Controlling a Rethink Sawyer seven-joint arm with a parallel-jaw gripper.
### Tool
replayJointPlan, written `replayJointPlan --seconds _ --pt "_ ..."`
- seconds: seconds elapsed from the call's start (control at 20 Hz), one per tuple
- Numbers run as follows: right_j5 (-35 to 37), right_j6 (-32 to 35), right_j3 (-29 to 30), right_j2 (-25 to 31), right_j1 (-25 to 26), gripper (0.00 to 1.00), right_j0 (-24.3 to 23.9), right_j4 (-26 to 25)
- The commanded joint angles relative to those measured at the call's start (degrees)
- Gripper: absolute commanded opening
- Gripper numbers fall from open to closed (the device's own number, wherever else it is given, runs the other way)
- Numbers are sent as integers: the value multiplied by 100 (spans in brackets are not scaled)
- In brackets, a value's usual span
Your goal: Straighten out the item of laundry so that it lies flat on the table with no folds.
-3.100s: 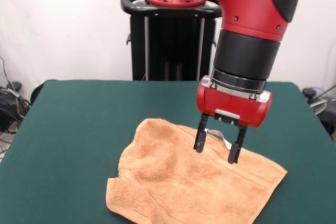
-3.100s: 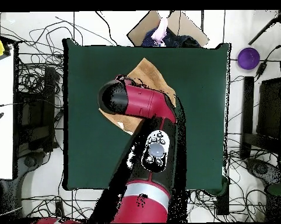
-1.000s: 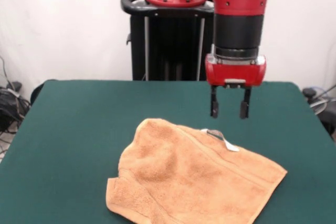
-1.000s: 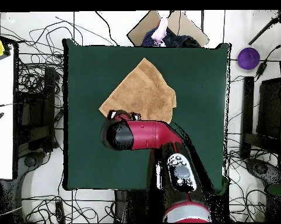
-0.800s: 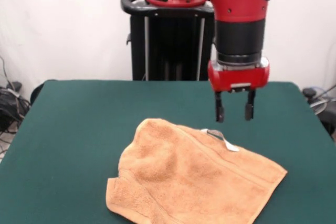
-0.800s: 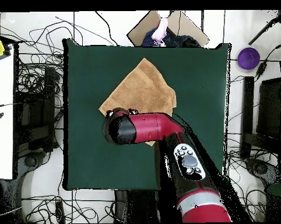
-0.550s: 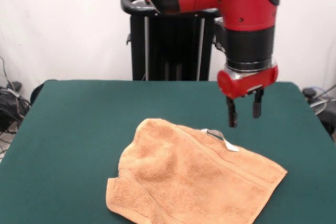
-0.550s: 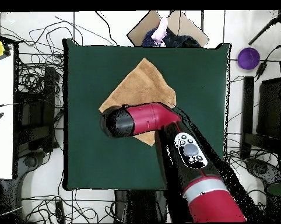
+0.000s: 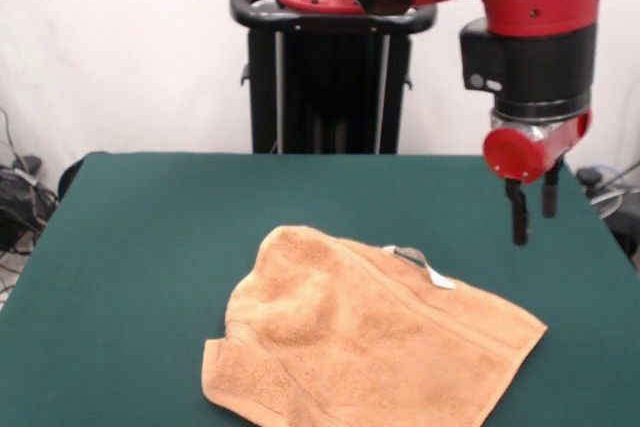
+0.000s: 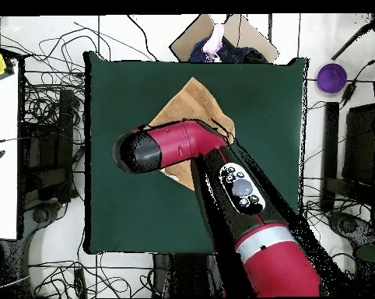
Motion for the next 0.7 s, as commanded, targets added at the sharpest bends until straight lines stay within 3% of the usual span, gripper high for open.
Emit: replayJointPlan --seconds 0.05,0.25,0.7 --pt "315 -885 154 583 253 100 -525 -277" --pt "178 -857 197 415 382 100 -770 -586" --pt "429 -558 75 -104 549 100 -848 -1212"
